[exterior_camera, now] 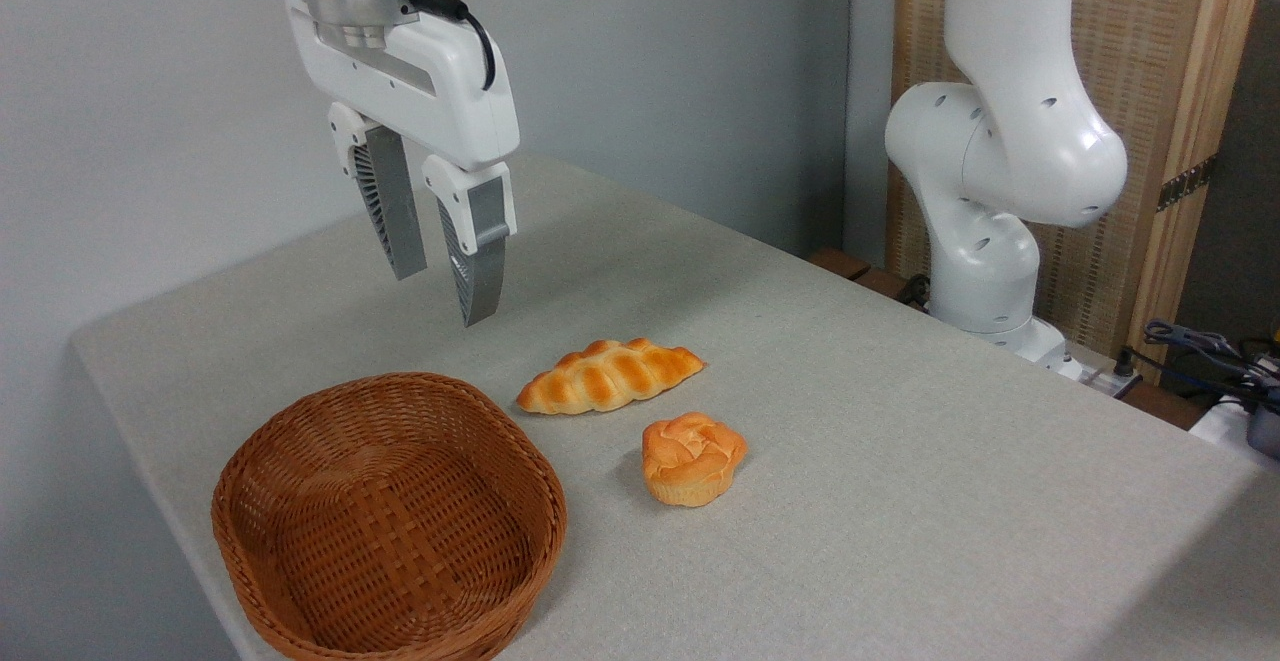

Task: Put bread into the basket
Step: 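Move the open gripper down toward the long glazed bread roll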

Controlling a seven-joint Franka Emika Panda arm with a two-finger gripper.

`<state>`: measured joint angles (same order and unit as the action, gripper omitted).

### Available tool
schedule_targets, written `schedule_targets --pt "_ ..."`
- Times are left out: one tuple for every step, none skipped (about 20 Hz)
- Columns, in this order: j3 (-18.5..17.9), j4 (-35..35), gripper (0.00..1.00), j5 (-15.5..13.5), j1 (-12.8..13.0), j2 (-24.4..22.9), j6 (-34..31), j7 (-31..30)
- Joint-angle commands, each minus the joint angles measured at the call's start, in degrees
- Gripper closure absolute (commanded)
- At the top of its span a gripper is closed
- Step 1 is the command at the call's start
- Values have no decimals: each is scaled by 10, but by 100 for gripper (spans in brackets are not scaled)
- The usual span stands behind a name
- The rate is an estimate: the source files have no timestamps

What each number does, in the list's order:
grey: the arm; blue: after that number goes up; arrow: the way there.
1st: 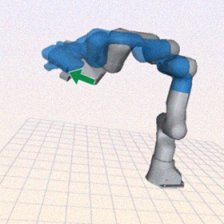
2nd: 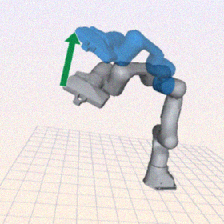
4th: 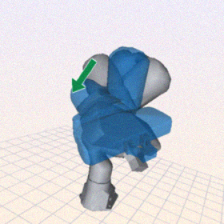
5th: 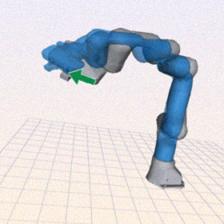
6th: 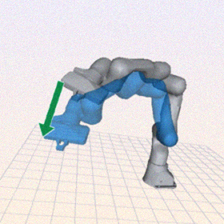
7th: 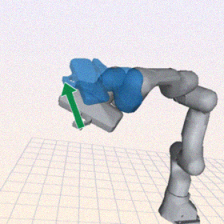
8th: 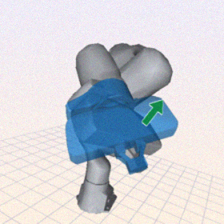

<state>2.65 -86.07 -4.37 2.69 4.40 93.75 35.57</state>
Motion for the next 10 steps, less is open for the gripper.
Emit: schedule_targets --pt "7 -62 0 -9 -7 -60 -3 -13" --pt "7 -62 0 -9 -7 -61 -3 -13" --pt "7 -62 0 -9 -7 -60 -4 -12" --pt "7 -62 0 -9 -7 -60 -5 -12" --pt "7 -62 0 -9 -7 -60 -5 -12" --pt "7 -62 0 -9 -7 -60 -5 -12" --pt "7 -62 0 -9 -7 -60 -5 -11" --pt "8 -63 0 -9 -7 -60 -5 -10" --pt "8 -64 0 -9 -7 -60 -5 -10" --pt "8 -70 0 -8 -7 -60 -5 -11"
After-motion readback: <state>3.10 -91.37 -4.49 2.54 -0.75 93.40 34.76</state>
